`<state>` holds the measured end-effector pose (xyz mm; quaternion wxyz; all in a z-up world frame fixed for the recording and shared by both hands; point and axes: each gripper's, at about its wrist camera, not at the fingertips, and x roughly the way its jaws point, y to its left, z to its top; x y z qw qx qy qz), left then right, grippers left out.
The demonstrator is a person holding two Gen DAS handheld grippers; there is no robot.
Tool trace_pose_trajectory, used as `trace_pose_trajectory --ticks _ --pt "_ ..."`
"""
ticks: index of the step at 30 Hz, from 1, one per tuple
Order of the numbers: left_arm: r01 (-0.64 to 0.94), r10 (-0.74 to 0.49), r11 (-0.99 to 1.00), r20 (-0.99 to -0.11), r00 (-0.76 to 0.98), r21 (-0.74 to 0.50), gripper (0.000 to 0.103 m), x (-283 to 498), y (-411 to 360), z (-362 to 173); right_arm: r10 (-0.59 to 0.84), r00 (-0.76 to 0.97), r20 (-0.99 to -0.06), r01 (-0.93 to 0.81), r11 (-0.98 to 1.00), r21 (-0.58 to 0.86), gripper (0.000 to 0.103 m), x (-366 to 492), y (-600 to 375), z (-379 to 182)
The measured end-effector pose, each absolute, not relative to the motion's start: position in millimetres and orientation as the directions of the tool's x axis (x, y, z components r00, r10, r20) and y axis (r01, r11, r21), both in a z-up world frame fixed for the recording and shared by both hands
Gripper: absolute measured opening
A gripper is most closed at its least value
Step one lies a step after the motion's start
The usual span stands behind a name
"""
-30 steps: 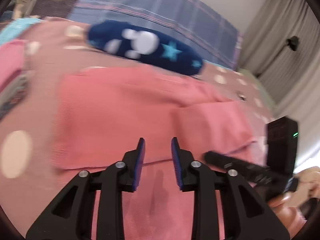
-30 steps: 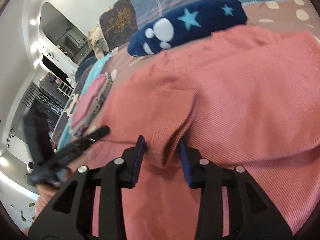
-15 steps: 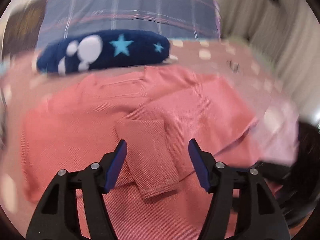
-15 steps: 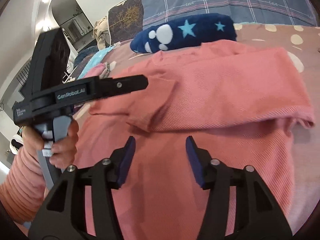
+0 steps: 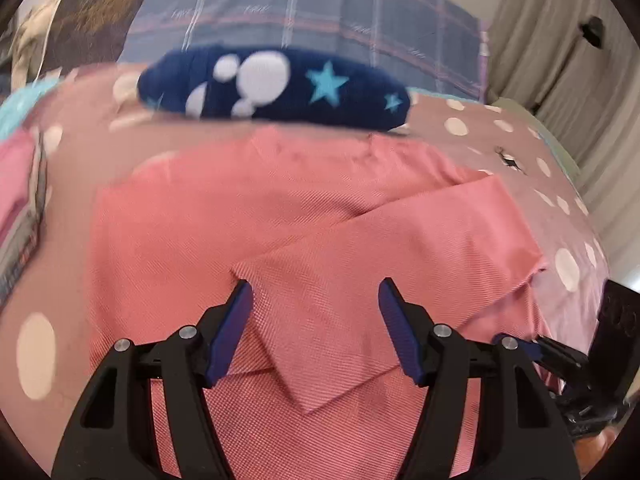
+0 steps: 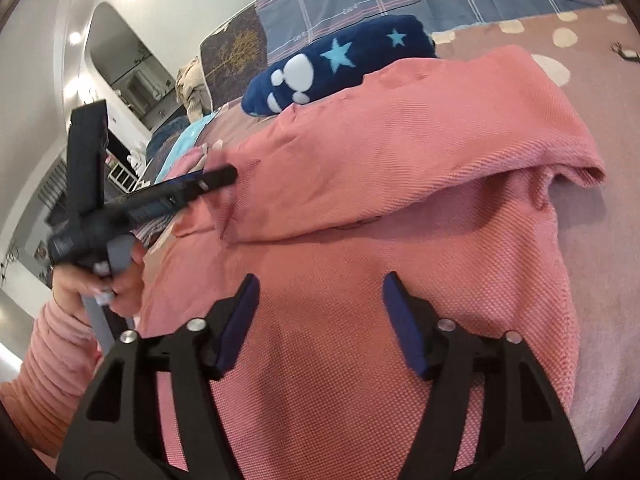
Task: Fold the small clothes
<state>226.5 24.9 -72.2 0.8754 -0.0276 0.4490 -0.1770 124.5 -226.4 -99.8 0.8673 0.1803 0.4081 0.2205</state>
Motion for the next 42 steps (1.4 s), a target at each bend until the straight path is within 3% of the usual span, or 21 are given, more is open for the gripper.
trace_pose_trajectory --ticks 3,8,9,10,12,15,18,22,24,30,32,33,37,40,42 --pt "0.246 -0.257 0.958 -0.81 0.527 -0.145 0.066 234 22 -84 0.534 0.571 -0.623 -0.236 0.834 0.499 0.068 124 -228 -100" --pt "0.202 -0.236 0.968 -0.818 0.525 -0.15 0.065 232 20 -89 0.537 0.571 -0.621 -0.236 0.832 0.502 0.068 123 -228 -100" --pt "0.199 -0.244 0.967 -0.814 0.527 -0.161 0.049 229 19 -89 0.538 0.57 -0.621 -0.236 0.831 0.504 0.068 124 -228 -101" --pt "0.209 -0.269 0.96 -0.807 0.526 -0.184 0.026 228 19 -88 0.539 0.57 -0.62 -0.236 0.831 0.505 0.068 123 -228 -101" --pt "0.218 -0.313 0.948 -0.792 0.524 -0.23 0.006 230 17 -81 0.54 0.57 -0.62 -0.235 0.83 0.507 0.068 123 -228 -101" --pt "0.263 -0.394 0.919 -0.725 0.564 -0.295 0.006 225 13 -44 0.54 0.57 -0.62 -0.235 0.83 0.507 0.067 123 -228 -101" --pt "0.33 -0.412 0.91 -0.64 0.648 -0.252 0.006 220 15 13 0.529 0.587 -0.613 -0.217 0.832 0.511 0.067 122 -233 -96" --pt "0.284 -0.299 0.951 -0.597 0.745 -0.123 0.007 224 35 41 0.493 0.62 -0.61 -0.173 0.845 0.507 0.067 121 -246 -92" --pt "0.218 -0.222 0.972 -0.617 0.755 -0.082 0.007 234 57 28 0.502 0.618 -0.605 -0.158 0.833 0.53 0.067 122 -251 -95" --pt "0.1 -0.142 0.99 -0.733 0.665 -0.101 0.008 255 98 -40 0.473 0.619 -0.628 -0.161 0.858 0.488 0.067 121 -244 -95" --pt "0.05 -0.08 0.997 -0.758 0.647 -0.062 0.02 255 107 -56 0.467 0.622 -0.629 -0.16 0.862 0.481 0.066 120 -243 -93" --pt "0.029 -0.052 0.999 -0.755 0.653 -0.044 0.022 253 110 -58 0.462 0.623 -0.631 -0.157 0.864 0.478 0.064 119 -243 -91" --pt "0.083 -0.152 0.988 -0.705 0.693 -0.131 0.022 239 113 -47 0.43 0.624 -0.652 -0.151 0.885 0.44 0.03 124 -242 -79" --pt "0.173 -0.225 0.974 -0.707 0.67 -0.147 0.022 235 94 -51 0.396 0.63 -0.668 -0.156 0.907 0.391 0.025 138 -235 -69" --pt "0.183 -0.187 0.979 -0.755 0.629 -0.089 0.022 241 78 -69 0.406 0.608 -0.682 -0.169 0.906 0.389 0.025 153 -228 -68"
